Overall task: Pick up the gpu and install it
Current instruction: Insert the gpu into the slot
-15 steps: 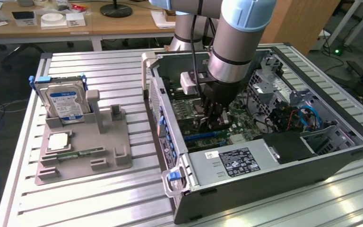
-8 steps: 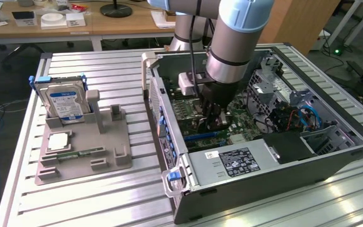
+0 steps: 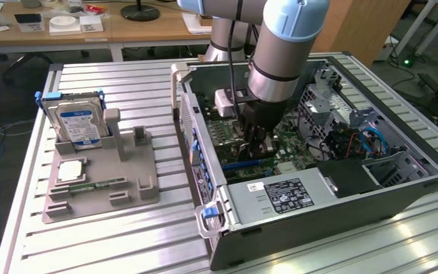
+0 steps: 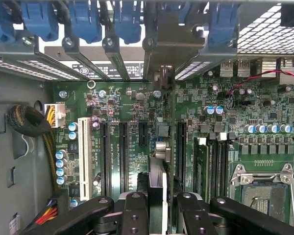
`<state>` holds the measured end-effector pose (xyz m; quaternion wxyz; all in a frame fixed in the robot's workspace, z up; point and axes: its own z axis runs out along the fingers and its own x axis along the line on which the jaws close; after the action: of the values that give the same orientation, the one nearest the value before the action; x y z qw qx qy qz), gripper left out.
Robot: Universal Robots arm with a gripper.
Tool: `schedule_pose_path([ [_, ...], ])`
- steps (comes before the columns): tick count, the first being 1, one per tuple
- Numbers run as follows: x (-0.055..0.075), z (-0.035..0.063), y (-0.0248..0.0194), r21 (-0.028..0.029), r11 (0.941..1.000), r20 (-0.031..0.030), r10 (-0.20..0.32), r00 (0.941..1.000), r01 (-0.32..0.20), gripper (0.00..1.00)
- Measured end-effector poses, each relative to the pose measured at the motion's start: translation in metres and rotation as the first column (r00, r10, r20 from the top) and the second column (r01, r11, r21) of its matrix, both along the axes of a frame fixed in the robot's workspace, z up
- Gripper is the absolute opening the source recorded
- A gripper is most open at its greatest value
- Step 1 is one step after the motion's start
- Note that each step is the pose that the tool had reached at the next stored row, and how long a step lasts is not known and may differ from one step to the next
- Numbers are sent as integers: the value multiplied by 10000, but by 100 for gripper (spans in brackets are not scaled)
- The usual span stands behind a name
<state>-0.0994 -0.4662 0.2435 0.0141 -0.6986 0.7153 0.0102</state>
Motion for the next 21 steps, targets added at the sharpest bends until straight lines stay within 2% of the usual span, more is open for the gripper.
schedule_pose_path([
  [12,-5,-29,24,2,10000,1,-4,10000,4,27],
  [21,-5,-32,27,2,10000,1,-2,10000,2,27],
])
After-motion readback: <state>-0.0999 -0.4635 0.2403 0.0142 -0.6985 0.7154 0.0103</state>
